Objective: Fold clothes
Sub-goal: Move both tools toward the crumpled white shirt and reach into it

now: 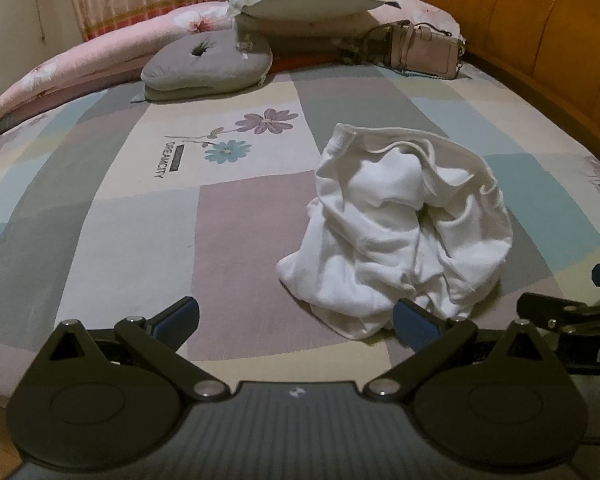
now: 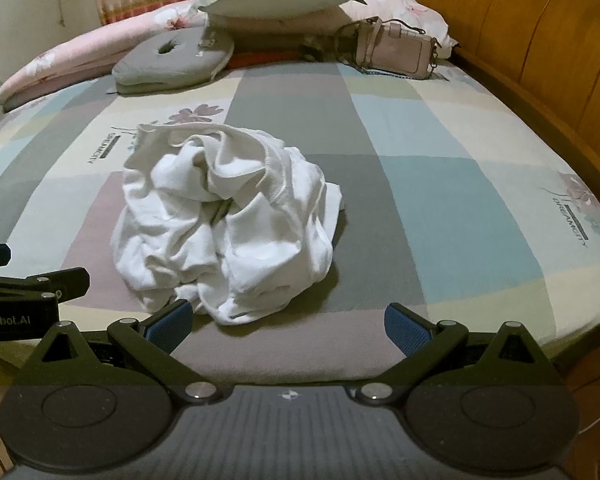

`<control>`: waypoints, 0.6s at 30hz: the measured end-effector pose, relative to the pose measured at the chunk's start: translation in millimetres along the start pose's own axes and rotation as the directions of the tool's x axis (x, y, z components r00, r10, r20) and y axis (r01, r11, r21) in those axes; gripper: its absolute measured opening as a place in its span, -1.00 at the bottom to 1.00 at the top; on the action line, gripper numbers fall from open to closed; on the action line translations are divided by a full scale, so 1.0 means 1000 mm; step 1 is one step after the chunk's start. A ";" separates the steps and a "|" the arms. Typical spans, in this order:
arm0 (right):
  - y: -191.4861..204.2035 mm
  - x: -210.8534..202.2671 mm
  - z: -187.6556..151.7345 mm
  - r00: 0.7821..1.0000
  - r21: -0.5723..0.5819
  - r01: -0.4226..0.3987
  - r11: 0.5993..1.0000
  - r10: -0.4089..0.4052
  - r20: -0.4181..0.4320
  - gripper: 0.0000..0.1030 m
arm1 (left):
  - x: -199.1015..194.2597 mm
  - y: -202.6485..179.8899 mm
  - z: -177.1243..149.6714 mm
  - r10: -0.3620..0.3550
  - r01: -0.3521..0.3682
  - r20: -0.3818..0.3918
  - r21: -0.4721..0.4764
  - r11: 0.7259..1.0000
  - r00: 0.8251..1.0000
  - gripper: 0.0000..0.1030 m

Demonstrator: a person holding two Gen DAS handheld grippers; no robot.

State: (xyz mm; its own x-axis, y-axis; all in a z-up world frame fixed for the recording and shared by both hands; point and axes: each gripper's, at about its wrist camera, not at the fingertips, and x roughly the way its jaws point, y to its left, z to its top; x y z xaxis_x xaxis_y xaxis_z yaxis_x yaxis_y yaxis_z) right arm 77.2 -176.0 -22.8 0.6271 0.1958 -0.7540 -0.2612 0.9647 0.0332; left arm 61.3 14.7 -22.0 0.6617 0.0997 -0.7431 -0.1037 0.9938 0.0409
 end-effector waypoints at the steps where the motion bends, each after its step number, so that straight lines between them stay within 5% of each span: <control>1: -0.001 0.003 0.002 1.000 0.004 -0.001 1.000 0.001 -0.005 1.00 | 0.004 0.000 0.002 0.003 -0.003 -0.004 -0.002 1.000 1.000 0.99; 18: 0.000 0.061 0.042 0.998 -0.054 -0.006 0.999 0.002 -0.061 1.00 | 0.069 -0.003 0.037 -0.018 0.016 -0.083 -0.022 1.000 0.996 0.99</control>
State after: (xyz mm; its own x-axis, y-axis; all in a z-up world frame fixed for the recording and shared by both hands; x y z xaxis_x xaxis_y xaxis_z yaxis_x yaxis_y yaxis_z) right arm 145.6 -156.4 -41.2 0.5802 0.1867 -0.7928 -0.3037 0.9528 0.0021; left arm 134.8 20.3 -48.5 0.5994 0.0773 -0.7967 -0.1092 0.9939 0.0142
